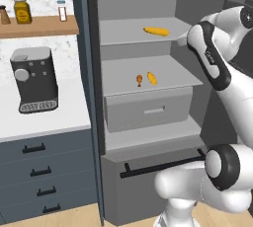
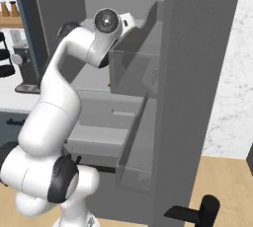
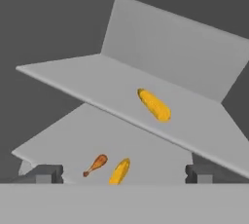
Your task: Place one corn and one chicken drumstick in each tupperware on the nearby counter, to pack two identical lunches.
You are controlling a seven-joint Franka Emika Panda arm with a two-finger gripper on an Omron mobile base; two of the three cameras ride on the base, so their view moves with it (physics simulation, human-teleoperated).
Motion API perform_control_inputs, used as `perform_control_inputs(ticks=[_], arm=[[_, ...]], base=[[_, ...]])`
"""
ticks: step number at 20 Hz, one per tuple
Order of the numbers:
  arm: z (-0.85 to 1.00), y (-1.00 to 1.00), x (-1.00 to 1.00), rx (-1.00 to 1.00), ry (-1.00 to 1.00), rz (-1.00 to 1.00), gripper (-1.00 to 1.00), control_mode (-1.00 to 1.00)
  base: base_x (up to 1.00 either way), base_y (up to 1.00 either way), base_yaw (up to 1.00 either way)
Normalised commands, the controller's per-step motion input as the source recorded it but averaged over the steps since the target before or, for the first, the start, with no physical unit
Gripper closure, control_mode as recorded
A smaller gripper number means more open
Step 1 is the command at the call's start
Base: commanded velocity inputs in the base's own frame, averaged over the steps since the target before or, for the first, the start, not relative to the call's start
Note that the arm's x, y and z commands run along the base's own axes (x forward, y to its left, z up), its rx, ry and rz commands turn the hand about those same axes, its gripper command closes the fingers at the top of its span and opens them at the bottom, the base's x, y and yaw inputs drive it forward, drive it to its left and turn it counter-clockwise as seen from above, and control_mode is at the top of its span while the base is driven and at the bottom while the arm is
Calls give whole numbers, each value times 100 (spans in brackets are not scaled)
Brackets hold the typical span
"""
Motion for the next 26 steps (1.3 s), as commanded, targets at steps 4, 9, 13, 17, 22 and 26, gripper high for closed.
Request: perform_control_inputs(ticks=[4, 9, 13, 17, 22, 26], arm=[[7, 0, 82, -12, 13, 0, -100, -100], [17, 0, 68, -22, 16, 3, -100, -100], [3, 0, 28, -1, 6, 0, -100, -100], [-9, -3, 20, 4, 4, 0, -100, -100], [-14, -1, 45, 7, 11, 1, -100, -100], [-15, 0, 62, 0, 15, 1, -100, -100]], base=[[0, 0, 0], [0, 0, 0], [0, 0, 0], [0, 0, 0], [0, 0, 0], [0, 0, 0]])
